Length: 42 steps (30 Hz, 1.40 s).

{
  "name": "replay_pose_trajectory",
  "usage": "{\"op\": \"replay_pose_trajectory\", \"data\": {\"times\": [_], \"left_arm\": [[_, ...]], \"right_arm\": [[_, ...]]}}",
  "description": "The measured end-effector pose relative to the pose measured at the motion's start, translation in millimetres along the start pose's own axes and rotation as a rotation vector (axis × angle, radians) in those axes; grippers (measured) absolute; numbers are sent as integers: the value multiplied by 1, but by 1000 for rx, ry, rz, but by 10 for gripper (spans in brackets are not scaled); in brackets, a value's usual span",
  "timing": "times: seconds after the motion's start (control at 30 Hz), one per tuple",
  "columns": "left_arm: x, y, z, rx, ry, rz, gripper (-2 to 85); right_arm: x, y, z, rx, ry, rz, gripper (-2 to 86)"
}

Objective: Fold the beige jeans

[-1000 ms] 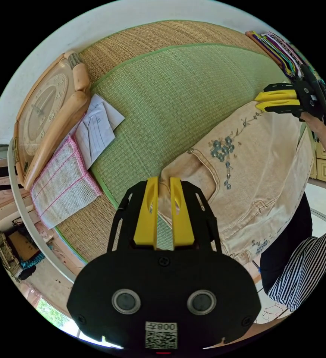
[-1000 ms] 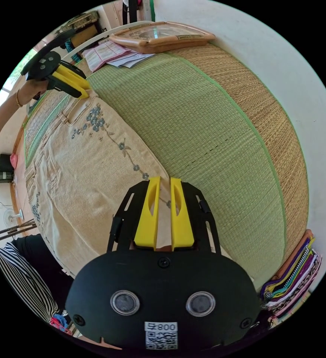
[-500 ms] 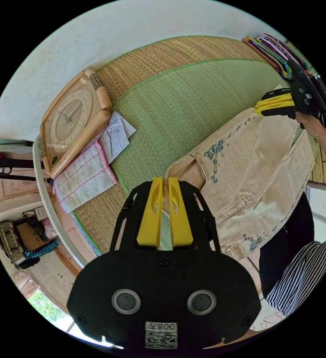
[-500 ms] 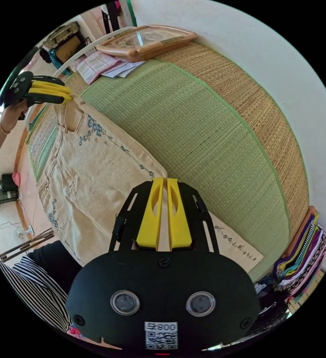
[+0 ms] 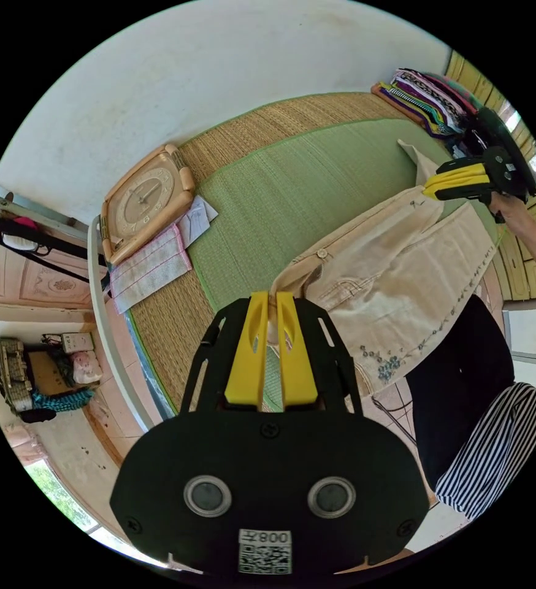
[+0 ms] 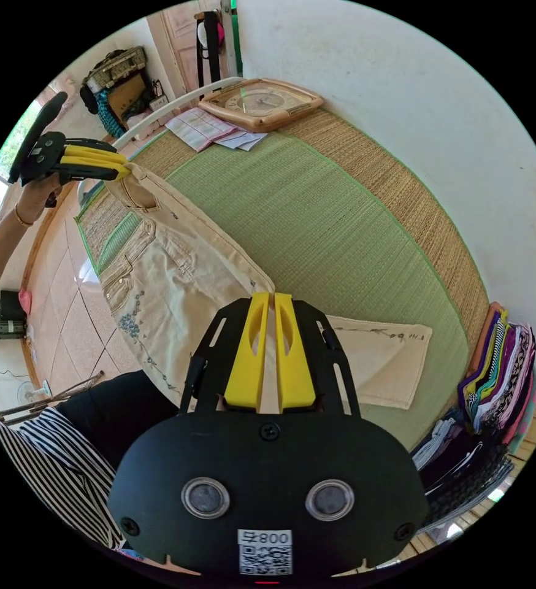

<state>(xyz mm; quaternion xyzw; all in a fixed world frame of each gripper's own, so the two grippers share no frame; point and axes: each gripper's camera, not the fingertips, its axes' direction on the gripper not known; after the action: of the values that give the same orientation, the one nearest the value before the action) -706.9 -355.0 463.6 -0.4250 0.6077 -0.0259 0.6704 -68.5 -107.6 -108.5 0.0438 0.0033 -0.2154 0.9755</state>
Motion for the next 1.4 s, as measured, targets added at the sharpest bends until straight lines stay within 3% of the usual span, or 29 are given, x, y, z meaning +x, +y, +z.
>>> {"op": "replay_pose_trajectory", "data": {"times": [0.27, 0.63, 1.4], "left_arm": [[67, 74, 20, 15, -21, 106, 20], [129, 136, 102, -169, -66, 211, 15], [130, 189, 225, -304, -21, 175, 12]], "right_arm": [[-49, 66, 19, -5, 26, -28, 13], [-93, 117, 82, -96, -2, -71, 16], [-97, 152, 177, -208, -93, -95, 19]]}}
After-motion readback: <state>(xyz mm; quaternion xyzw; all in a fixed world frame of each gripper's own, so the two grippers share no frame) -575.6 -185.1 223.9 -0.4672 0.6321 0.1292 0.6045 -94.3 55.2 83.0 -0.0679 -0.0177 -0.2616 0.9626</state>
